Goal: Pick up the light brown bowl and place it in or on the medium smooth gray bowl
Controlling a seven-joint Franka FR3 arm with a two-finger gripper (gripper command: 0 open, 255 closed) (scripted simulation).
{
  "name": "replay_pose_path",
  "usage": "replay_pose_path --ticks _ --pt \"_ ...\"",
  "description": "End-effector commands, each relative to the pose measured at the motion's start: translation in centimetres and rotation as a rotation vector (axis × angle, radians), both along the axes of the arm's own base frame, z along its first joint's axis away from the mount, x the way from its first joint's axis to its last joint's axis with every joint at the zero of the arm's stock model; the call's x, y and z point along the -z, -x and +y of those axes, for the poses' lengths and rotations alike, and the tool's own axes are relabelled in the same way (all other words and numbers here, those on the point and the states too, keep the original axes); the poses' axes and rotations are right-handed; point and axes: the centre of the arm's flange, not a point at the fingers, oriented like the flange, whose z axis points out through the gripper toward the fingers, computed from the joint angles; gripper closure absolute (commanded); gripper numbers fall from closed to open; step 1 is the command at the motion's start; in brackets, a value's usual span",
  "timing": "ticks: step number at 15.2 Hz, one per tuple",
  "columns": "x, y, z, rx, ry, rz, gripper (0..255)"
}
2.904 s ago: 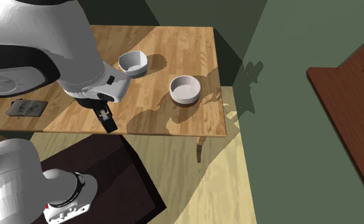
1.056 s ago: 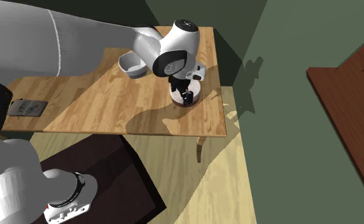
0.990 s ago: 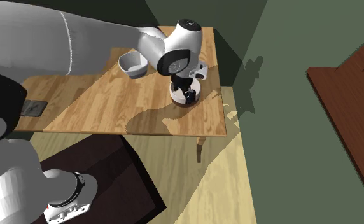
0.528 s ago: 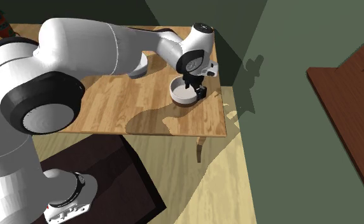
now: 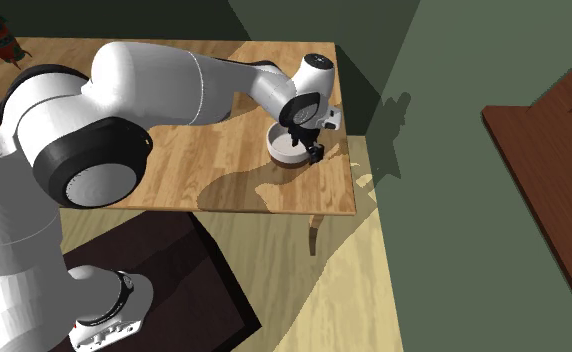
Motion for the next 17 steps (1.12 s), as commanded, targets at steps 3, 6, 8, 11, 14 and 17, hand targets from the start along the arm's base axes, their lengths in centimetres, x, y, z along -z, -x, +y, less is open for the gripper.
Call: replay_pose_path --ticks 3,6,8,11,14,17 --pt "0.32 -0.01 0.09 0.000 0.000 -0.001 0" --pt "0.32 -0.01 0.09 0.000 0.000 -0.001 0" --pt "0.32 -0.01 0.09 0.000 0.000 -0.001 255" --pt "0.32 -0.01 0.09 0.000 0.000 -0.001 255" --pt "0.33 -0.01 0.09 0.000 0.000 -0.001 255" --pt "0.32 -0.01 0.09 0.000 0.000 -0.001 255"
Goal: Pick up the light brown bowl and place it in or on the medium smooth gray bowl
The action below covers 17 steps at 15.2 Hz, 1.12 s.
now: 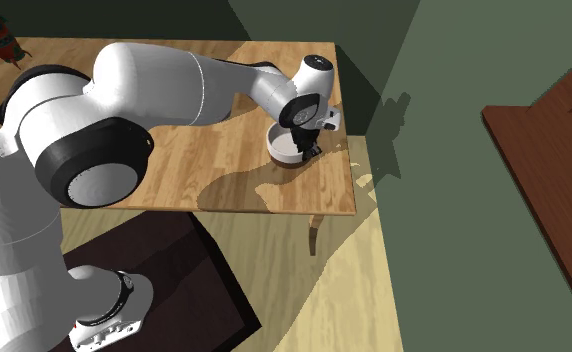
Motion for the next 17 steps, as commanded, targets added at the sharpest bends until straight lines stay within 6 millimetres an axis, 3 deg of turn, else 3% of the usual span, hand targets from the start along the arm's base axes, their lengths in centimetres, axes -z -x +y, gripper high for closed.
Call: replay_pose_path --ticks 1,17 --pt "-0.5 0.0 0.0 0.000 0.000 0.000 255" --pt "-9.0 0.0 0.0 0.000 0.000 0.000 255"
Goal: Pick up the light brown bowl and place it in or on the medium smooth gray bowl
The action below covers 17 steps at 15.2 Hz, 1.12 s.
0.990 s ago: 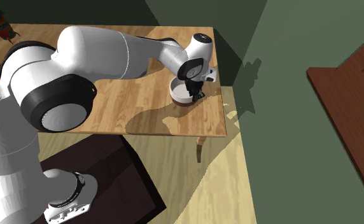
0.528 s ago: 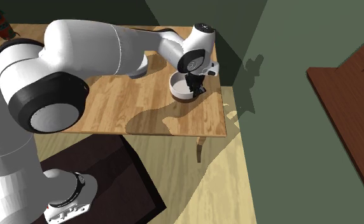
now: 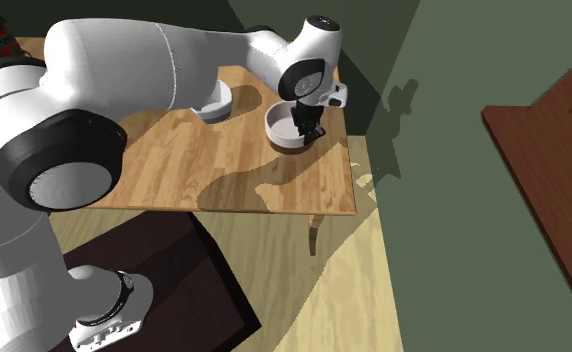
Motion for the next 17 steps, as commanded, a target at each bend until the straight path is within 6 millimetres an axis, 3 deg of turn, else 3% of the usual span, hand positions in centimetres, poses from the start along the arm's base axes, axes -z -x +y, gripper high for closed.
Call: replay_pose_path --ticks 1,15,17 --pt "-1.2 0.1 0.0 0.000 0.000 0.000 255" --pt "-8.2 0.1 0.0 0.000 0.000 0.000 255" --pt "-8.4 1.1 2.4 0.000 0.000 0.000 255"
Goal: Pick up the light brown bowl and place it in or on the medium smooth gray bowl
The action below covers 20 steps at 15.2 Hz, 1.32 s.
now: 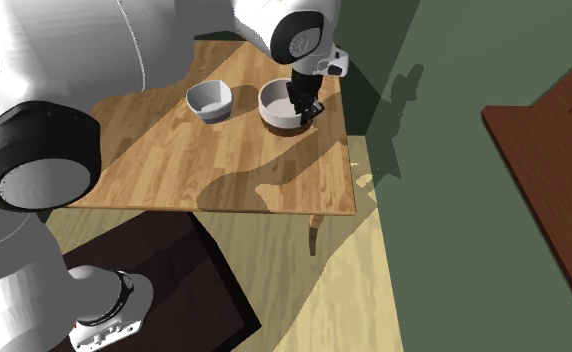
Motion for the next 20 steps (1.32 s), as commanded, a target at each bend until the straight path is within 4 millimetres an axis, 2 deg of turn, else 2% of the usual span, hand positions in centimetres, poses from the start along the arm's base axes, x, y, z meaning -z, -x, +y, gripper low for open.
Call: replay_pose_path --ticks 1,20 --pt "-0.4 0.9 2.2 0.000 0.000 0.000 255" --pt "-2.3 10.7 25.2 0.000 0.000 0.000 255"
